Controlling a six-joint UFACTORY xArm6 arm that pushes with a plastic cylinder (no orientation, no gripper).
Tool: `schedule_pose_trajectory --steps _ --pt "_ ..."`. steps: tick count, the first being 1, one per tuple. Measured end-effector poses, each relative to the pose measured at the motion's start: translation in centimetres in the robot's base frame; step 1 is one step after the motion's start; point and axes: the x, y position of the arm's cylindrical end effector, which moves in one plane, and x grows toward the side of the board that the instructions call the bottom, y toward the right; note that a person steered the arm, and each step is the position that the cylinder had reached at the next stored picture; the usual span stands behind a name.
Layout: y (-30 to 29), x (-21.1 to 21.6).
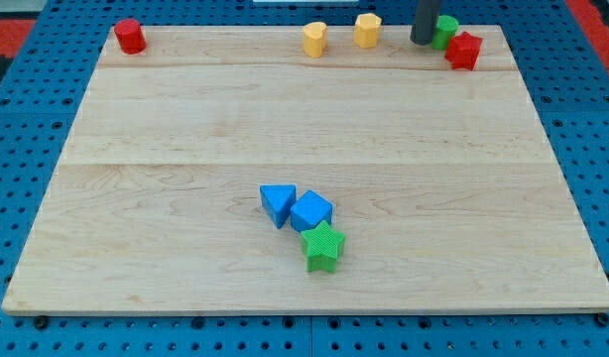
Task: Push the red star to the center left
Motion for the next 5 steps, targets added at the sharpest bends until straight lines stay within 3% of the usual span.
schedule_pose_trajectory --steps 2,3,5 --pt "1.9 2.4" --pt "1.9 6.2" --pt "11.1 7.9"
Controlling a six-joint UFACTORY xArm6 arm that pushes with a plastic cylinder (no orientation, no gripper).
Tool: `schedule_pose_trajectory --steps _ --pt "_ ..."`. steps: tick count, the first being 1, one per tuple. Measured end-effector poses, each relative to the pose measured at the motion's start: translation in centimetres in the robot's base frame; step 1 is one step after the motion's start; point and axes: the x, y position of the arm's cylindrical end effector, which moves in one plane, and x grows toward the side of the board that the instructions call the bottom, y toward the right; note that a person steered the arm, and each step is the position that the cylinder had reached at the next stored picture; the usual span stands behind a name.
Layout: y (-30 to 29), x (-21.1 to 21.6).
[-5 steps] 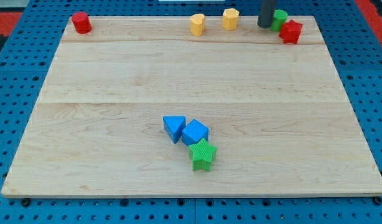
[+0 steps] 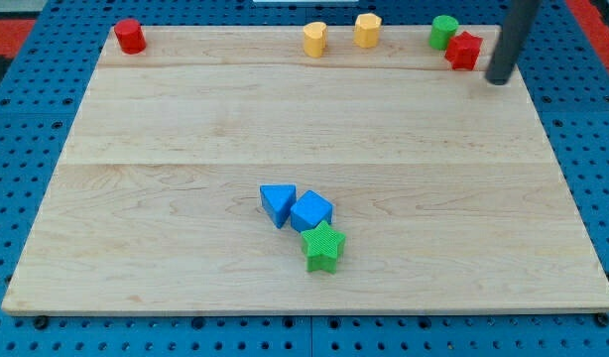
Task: Push the red star to the center left
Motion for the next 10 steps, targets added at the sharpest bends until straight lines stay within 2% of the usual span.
schedule_pose_trajectory --steps 2,3,5,7,8,10 --pt "-0.3 -8.0" --pt "-3.0 -7.7" --pt "-8.6 -3.5" --pt "-8.0 -3.4" --pt "-7.6 -1.2" --pt "-11.8 2.4"
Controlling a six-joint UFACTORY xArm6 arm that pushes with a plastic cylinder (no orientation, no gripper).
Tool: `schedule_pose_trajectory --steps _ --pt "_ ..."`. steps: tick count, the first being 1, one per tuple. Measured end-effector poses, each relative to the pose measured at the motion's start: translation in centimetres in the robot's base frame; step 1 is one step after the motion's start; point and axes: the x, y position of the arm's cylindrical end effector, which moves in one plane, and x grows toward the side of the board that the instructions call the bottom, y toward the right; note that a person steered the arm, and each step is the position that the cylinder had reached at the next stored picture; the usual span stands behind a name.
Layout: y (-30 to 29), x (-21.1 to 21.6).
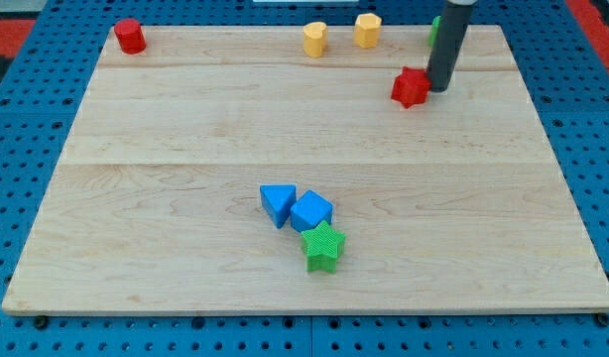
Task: Push the red star to the center left
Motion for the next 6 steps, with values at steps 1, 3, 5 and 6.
schedule_pose_trajectory --steps 1,3,5,6 --pt "-4.2 0.5" --pt "-13.2 -1.5" --pt "-21.3 -3.2" --pt "-23.9 -2.1"
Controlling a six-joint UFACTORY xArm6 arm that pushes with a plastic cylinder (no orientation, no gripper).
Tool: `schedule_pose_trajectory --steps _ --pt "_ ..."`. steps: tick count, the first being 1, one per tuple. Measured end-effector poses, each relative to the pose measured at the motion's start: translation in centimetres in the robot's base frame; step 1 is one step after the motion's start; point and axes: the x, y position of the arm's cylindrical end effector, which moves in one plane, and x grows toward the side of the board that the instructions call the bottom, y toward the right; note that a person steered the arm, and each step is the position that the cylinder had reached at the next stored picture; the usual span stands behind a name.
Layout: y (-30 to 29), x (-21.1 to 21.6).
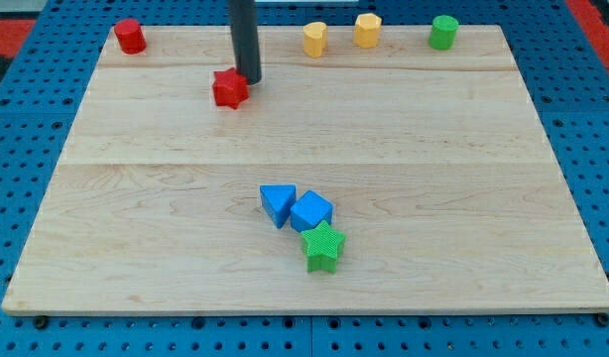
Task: Push the red star to the center left
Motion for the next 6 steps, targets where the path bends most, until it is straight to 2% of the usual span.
schedule_pose_trajectory --steps 3,5,6 --pt "-9.7 6.3" --pt "-8.0 8.3" --pt "-8.0 11.4"
